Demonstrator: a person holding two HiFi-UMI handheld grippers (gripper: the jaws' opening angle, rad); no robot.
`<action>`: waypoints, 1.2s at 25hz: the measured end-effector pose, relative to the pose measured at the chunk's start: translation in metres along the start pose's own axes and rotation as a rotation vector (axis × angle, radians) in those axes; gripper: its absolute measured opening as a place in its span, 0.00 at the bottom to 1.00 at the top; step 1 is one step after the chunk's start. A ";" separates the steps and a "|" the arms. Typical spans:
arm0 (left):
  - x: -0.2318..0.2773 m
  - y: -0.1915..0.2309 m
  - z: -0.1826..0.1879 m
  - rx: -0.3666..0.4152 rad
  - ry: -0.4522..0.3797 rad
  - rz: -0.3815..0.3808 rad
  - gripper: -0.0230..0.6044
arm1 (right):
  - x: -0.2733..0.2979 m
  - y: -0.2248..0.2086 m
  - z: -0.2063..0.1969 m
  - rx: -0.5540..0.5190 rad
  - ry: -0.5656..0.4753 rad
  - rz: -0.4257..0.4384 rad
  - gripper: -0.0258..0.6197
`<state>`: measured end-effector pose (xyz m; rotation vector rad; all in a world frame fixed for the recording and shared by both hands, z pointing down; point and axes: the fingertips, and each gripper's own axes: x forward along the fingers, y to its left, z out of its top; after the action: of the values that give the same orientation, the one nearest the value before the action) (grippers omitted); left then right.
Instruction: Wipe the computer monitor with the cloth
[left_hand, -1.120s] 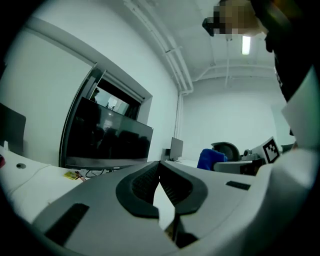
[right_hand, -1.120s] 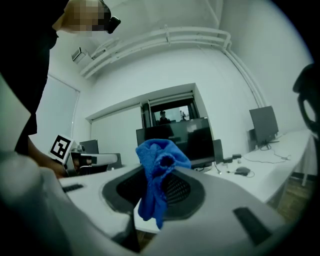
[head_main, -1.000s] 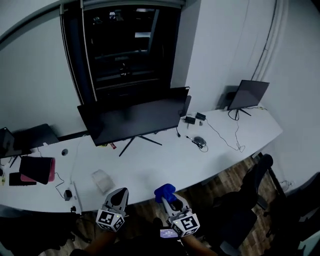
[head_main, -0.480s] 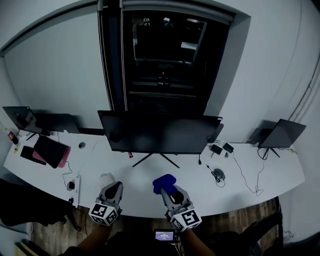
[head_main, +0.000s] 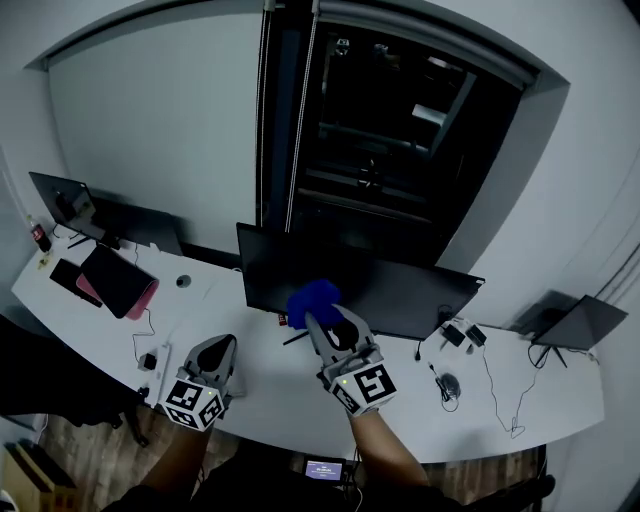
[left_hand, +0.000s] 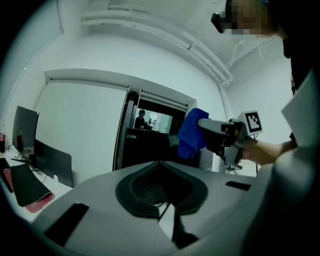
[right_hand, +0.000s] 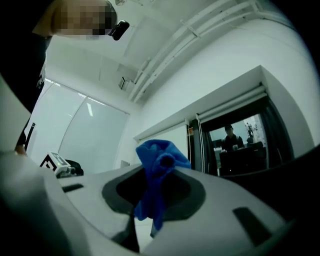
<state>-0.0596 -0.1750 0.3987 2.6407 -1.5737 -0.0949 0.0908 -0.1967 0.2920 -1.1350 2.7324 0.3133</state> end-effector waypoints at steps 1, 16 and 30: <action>0.003 0.007 0.005 0.004 -0.009 -0.001 0.03 | 0.018 -0.002 0.007 -0.013 -0.002 0.012 0.17; 0.037 0.071 0.010 -0.064 -0.024 -0.127 0.03 | 0.218 0.003 0.027 -0.218 0.095 0.055 0.17; 0.047 0.097 -0.008 -0.109 0.020 -0.207 0.03 | 0.261 -0.009 -0.047 -0.511 0.463 -0.041 0.17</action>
<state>-0.1216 -0.2626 0.4142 2.7005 -1.2468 -0.1596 -0.0881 -0.3922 0.2759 -1.5487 3.1162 0.8833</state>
